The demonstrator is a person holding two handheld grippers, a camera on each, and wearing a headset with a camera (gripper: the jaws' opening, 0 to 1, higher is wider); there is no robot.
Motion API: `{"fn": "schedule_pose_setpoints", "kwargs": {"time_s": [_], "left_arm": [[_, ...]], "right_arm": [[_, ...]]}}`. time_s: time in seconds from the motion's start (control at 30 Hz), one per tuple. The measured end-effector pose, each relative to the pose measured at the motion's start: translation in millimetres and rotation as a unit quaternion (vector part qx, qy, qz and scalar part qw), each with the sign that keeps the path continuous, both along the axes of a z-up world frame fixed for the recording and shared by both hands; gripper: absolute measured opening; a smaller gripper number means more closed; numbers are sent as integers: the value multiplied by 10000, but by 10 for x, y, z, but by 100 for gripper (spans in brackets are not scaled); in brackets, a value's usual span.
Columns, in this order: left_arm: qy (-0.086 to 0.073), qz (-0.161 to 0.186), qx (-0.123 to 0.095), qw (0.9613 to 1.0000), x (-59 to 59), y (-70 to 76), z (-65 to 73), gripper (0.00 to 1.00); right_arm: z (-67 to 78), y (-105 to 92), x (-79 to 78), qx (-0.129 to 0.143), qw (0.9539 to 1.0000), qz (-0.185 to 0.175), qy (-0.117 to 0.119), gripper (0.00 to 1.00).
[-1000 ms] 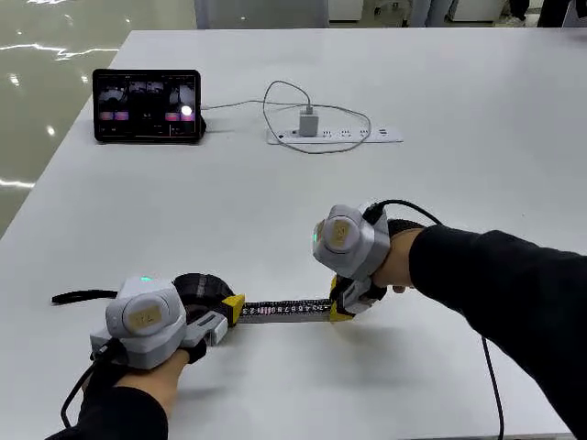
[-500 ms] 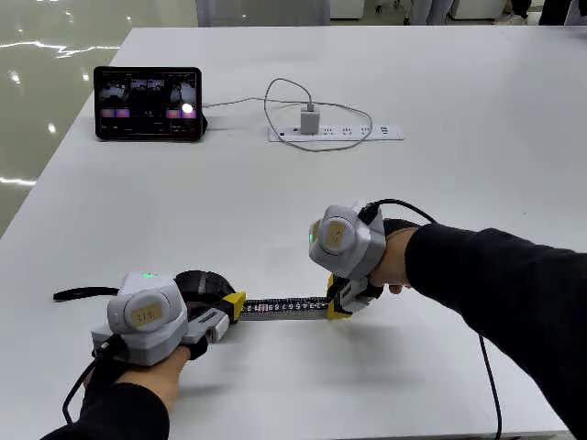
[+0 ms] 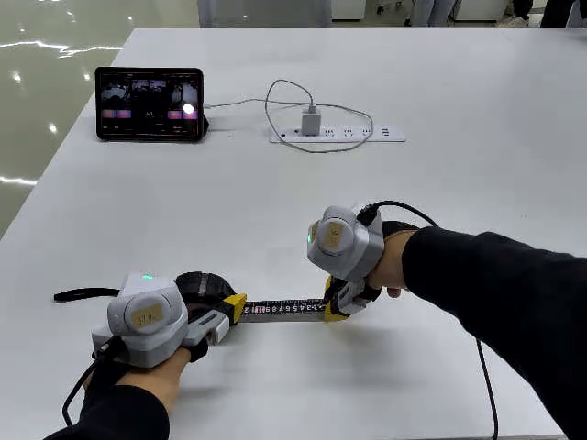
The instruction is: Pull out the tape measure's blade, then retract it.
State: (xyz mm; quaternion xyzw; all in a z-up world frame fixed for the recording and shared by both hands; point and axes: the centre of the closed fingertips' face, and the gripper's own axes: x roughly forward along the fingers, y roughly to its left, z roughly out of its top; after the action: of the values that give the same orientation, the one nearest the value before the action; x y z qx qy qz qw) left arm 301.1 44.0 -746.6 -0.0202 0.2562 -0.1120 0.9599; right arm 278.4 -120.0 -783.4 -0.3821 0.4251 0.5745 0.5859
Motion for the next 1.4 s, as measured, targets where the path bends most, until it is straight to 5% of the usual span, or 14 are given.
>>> {"fn": "schedule_pose_setpoints", "kwargs": {"time_s": [1.4], "left_arm": [[13,3,-14,10000,1,4,1,61]], "right_arm": [[-3,151,-15,-20,9999,-126,30,10]]}}
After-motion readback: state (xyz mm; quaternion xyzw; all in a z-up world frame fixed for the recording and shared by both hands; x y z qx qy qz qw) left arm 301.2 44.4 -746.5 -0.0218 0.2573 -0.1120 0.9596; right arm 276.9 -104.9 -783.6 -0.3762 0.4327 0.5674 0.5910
